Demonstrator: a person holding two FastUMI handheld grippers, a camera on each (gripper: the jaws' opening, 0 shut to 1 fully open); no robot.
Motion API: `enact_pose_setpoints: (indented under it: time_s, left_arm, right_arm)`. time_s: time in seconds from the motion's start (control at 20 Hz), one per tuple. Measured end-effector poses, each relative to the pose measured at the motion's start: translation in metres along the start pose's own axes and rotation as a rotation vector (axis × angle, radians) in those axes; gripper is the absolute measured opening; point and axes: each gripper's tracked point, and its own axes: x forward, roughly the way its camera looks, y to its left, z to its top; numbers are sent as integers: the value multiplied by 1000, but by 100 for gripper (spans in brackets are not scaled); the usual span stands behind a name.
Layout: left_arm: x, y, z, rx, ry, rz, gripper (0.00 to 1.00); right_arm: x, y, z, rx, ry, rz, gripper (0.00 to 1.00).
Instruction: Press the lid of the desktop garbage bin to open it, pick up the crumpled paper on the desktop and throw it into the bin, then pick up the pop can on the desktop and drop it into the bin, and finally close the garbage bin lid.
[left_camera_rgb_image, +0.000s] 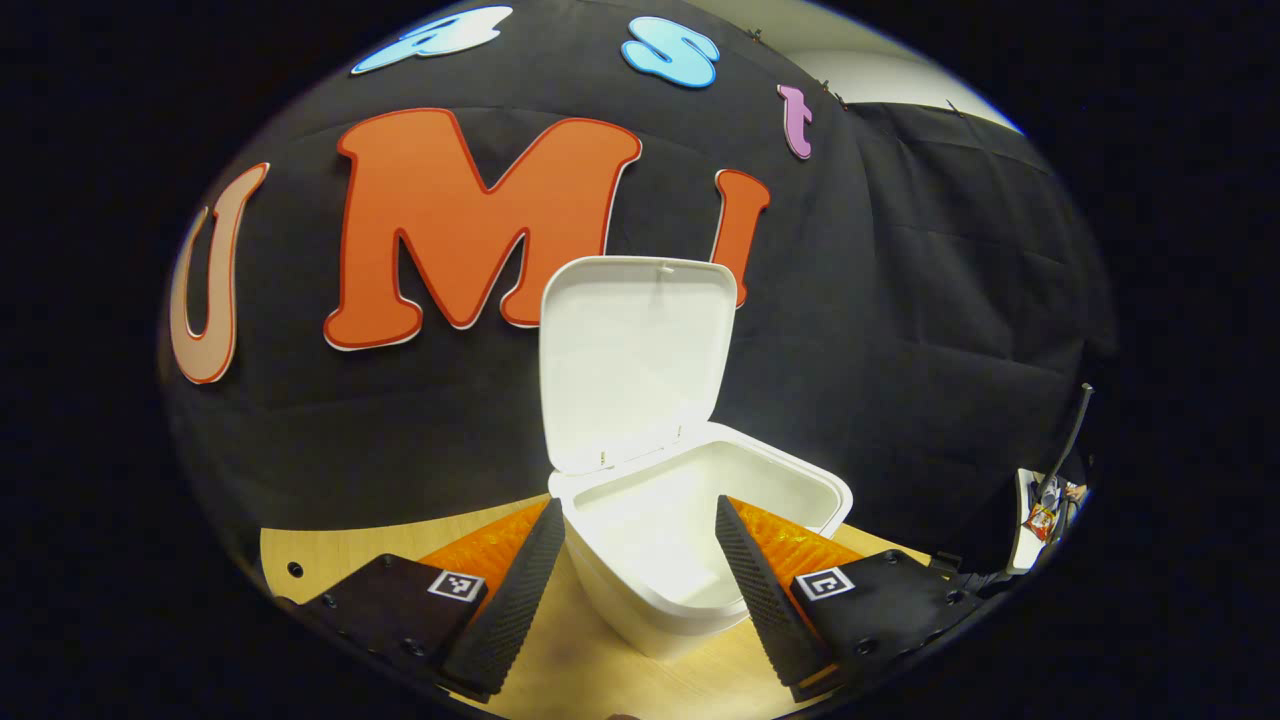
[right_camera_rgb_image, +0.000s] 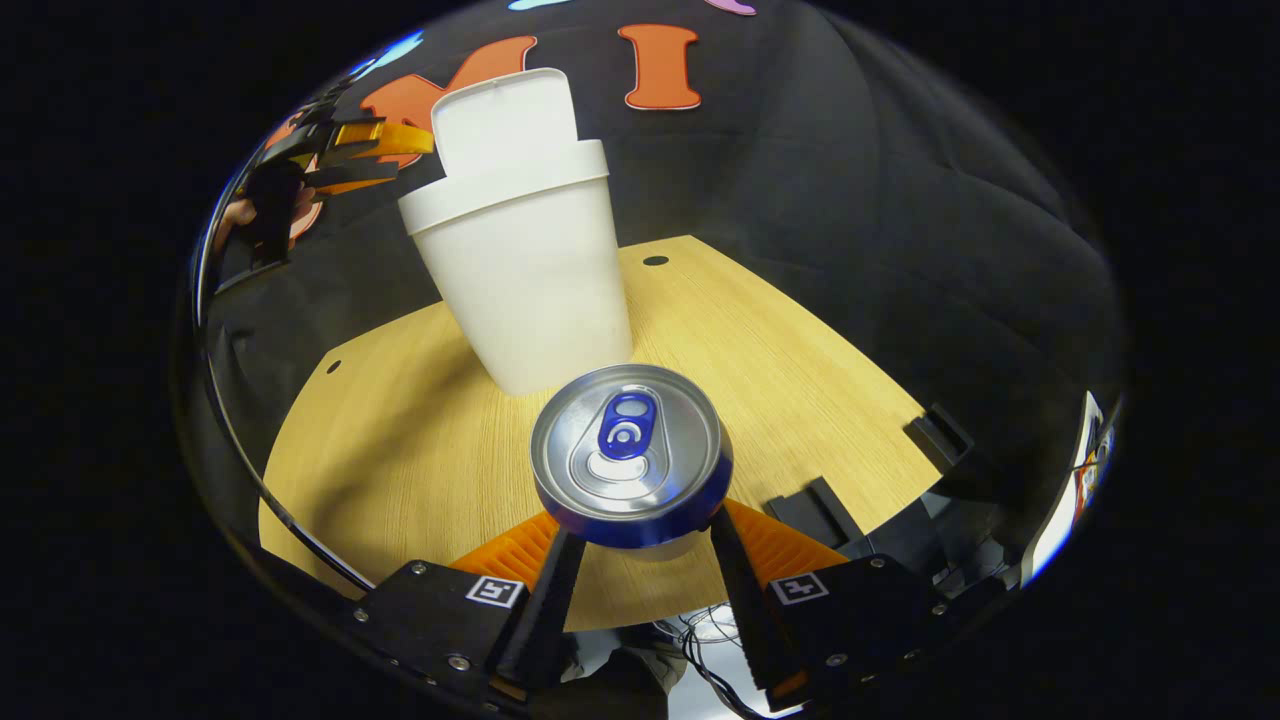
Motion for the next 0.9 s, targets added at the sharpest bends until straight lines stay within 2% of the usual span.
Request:
enact_pose_setpoints:
  time_s: [0.2,0.25,0.5,0.65,0.9]
  left_arm:
    - [-34,29,-16,30,-12,75,97]
    - [-45,43,-20,55,-14,128,97]
    - [-91,75,-31,96,-46,224,97]
    - [-124,98,-47,126,-53,311,97]
    - [-174,124,-79,123,-40,415,100]
  right_arm:
    - [-4,11,40,-49,-62,31,75]
    - [-5,16,51,-57,-78,41,75]
    - [-7,33,93,-135,-135,78,75]
    - [-7,48,119,-188,-161,112,75]
    - [-10,77,190,-252,-241,169,75]
